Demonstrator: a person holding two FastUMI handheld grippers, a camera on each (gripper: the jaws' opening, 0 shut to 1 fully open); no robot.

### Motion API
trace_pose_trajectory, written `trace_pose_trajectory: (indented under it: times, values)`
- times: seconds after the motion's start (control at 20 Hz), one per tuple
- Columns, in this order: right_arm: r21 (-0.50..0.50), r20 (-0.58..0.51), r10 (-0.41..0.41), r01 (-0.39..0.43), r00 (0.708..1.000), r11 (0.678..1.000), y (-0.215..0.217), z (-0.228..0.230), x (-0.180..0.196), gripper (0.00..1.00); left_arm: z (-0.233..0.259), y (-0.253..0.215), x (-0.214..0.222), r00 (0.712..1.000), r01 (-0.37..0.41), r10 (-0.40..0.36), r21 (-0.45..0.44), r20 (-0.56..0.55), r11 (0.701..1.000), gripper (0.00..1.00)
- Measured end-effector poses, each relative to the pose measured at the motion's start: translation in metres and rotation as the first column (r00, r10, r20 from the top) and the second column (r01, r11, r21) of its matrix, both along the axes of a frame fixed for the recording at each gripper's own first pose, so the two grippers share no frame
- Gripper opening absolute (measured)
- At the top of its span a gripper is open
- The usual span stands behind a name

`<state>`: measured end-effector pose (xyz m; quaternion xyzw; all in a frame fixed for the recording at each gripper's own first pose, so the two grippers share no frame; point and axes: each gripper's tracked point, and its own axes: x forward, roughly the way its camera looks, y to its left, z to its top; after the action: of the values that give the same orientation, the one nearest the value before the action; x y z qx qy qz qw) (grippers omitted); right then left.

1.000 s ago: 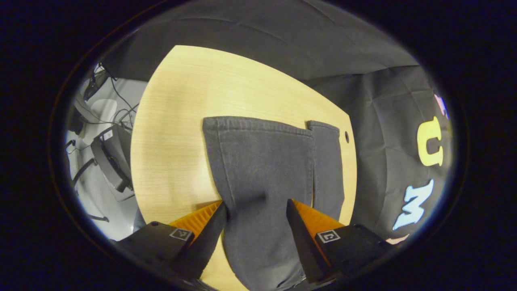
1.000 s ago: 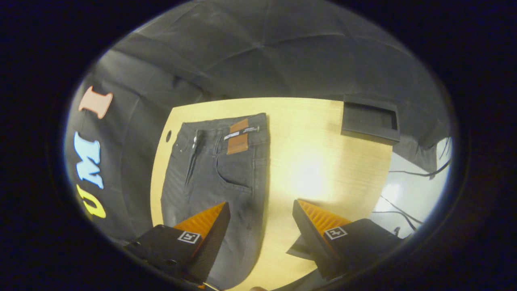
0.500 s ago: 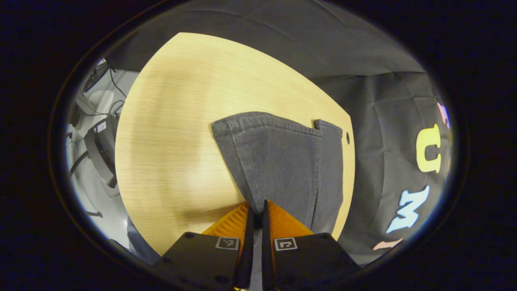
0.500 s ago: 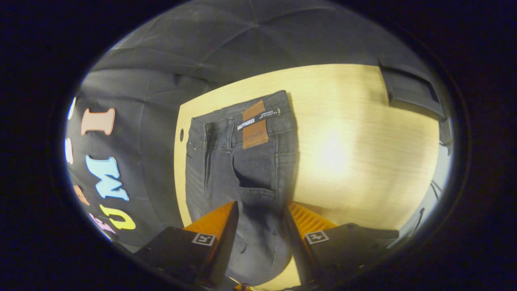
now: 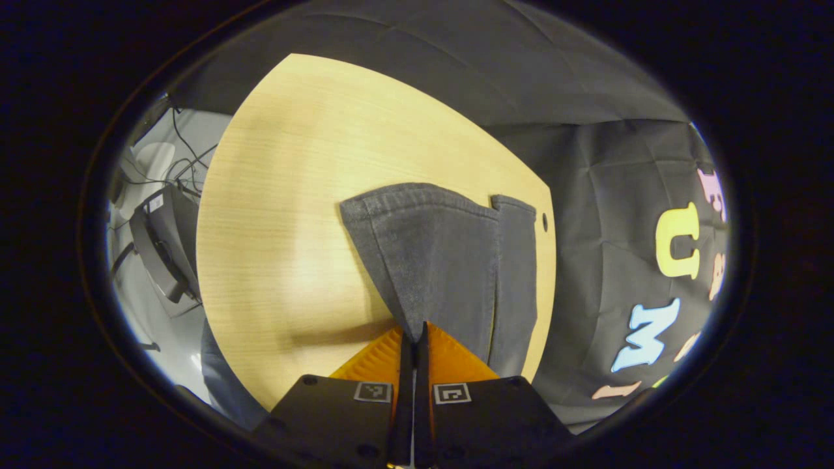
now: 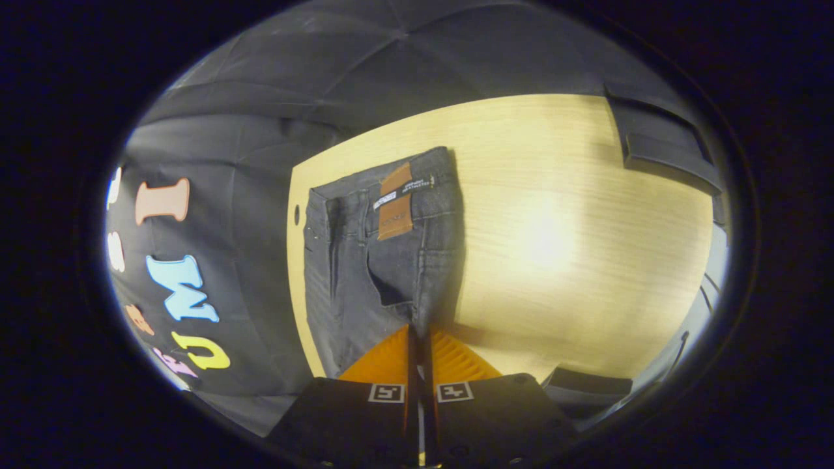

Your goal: Grasp the waist and the cuffs of the jeans and fold them to make the two legs overlap; first hold the waist and fold one-third of the jeans toward the cuffs, then hold the cuffs and fold the remaining one-third in the same direction to finish folding.

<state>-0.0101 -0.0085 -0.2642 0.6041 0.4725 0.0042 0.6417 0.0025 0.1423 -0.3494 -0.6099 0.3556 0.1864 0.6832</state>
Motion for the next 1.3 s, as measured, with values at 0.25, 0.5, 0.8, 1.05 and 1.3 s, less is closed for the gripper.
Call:
trace_pose_trajectory:
  times: [0.25, 0.5, 0.8, 1.05, 1.3]
  values:
    - [0.029, 0.093, 0.105, -0.108, 0.990, 0.994, -0.019, 0.046, -0.008, 0.01, 0.043, 0.006, -0.008, 0.998, -0.002, 0.004, -0.027, 0.057, 1.000, 0.10]
    - [0.098, 0.179, 0.187, -0.207, 0.966, 0.973, -0.028, 0.104, -0.004, 0.01, 0.101, 0.011, -0.011, 0.996, 0.021, -0.018, -0.032, 0.086, 0.999, 0.10]
    - [0.150, 0.265, 0.255, -0.301, 0.930, 0.942, -0.017, 0.170, 0.042, 0.01, 0.171, -0.008, 0.054, 0.987, 0.146, -0.145, -0.013, 0.067, 0.989, 0.09]
    - [0.136, 0.258, 0.289, -0.330, 0.922, 0.934, 0.021, 0.179, 0.113, 0.01, 0.163, -0.034, 0.149, 0.976, 0.218, -0.218, -0.001, -0.019, 0.976, 0.09]
    - [0.120, 0.188, 0.269, -0.294, 0.945, 0.948, 0.055, 0.150, 0.184, 0.01, 0.123, -0.050, 0.248, 0.967, 0.246, -0.247, -0.017, -0.066, 0.969, 0.10]
